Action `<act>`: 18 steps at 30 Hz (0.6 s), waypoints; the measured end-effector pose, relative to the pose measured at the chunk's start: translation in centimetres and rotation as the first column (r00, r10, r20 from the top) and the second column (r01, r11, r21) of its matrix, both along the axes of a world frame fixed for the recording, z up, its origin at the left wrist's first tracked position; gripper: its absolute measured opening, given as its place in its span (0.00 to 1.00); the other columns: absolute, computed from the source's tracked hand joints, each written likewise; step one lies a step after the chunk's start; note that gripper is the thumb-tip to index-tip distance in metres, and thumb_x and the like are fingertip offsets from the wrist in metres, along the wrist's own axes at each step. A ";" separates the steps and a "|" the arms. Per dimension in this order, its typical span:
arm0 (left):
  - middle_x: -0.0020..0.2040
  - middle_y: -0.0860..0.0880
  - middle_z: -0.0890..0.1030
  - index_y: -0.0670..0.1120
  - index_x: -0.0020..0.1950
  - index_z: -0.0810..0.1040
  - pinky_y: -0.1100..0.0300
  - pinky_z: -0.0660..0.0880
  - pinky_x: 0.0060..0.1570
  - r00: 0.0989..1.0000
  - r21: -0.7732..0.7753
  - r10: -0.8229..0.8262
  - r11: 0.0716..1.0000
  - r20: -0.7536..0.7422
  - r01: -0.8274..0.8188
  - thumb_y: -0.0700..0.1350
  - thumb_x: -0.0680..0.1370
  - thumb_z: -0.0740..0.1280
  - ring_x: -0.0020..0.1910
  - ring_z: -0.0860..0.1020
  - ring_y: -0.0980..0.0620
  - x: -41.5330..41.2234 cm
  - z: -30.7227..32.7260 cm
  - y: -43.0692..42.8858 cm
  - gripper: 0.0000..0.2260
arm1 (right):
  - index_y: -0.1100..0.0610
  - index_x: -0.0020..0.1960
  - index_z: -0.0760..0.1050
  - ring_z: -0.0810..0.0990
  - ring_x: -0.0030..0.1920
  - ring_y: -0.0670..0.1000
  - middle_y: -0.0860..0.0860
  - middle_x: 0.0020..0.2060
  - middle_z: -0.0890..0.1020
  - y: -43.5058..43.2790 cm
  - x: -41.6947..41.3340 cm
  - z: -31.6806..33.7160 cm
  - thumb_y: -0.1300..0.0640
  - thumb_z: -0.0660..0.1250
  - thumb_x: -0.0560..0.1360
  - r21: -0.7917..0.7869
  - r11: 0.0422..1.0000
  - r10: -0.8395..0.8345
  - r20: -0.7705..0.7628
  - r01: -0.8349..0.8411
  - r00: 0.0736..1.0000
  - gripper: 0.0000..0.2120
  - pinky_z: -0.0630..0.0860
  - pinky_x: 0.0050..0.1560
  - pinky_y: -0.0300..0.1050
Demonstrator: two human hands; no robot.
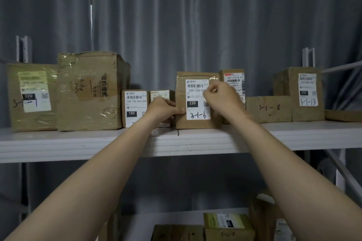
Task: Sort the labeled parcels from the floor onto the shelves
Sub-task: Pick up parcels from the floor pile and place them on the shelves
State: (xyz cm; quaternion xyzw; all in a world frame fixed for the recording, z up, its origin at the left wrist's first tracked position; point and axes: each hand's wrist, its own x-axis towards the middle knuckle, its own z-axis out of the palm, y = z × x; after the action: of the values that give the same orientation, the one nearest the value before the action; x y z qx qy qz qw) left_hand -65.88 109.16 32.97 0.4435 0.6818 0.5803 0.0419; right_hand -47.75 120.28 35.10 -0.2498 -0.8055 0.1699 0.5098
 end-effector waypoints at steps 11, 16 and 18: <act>0.48 0.44 0.83 0.47 0.53 0.77 0.57 0.83 0.32 0.999 -0.005 0.033 0.999 0.012 -0.032 0.47 0.71 0.81 0.37 0.81 0.50 -0.2 -0.5 -1.4 0.17 | 0.58 0.48 0.83 0.84 0.27 0.52 0.51 0.34 0.88 -1.1 -4.5 -0.8 0.55 0.63 0.75 -0.286 0.954 0.190 0.332 -0.093 0.924 0.11 0.79 0.30 0.42; 0.56 0.41 0.82 0.47 0.53 0.78 0.43 0.84 0.51 0.995 -0.024 -0.026 0.999 0.095 0.028 0.41 0.75 0.76 0.45 0.79 0.46 -0.1 -1.0 -1.0 0.11 | 0.56 0.46 0.84 0.87 0.31 0.55 0.52 0.35 0.88 0.1 -6.5 -0.5 0.55 0.64 0.75 -0.275 0.960 0.154 0.391 -0.045 0.907 0.10 0.80 0.30 0.44; 0.56 0.41 0.82 0.47 0.54 0.78 0.42 0.84 0.52 0.995 -0.020 -0.028 0.999 0.093 0.030 0.40 0.76 0.75 0.46 0.80 0.45 -0.1 -0.8 -1.0 0.09 | 0.57 0.46 0.85 0.87 0.33 0.56 0.54 0.37 0.88 0.6 -7.2 -0.5 0.56 0.65 0.74 -0.253 0.967 0.127 0.404 -0.022 0.906 0.10 0.79 0.31 0.42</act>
State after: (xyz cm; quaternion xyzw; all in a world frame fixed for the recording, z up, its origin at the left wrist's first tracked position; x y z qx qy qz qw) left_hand -65.99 108.20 32.12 0.4256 0.6787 0.5922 0.0866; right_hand -54.96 120.93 34.61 -0.3095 -0.8778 0.2293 0.2848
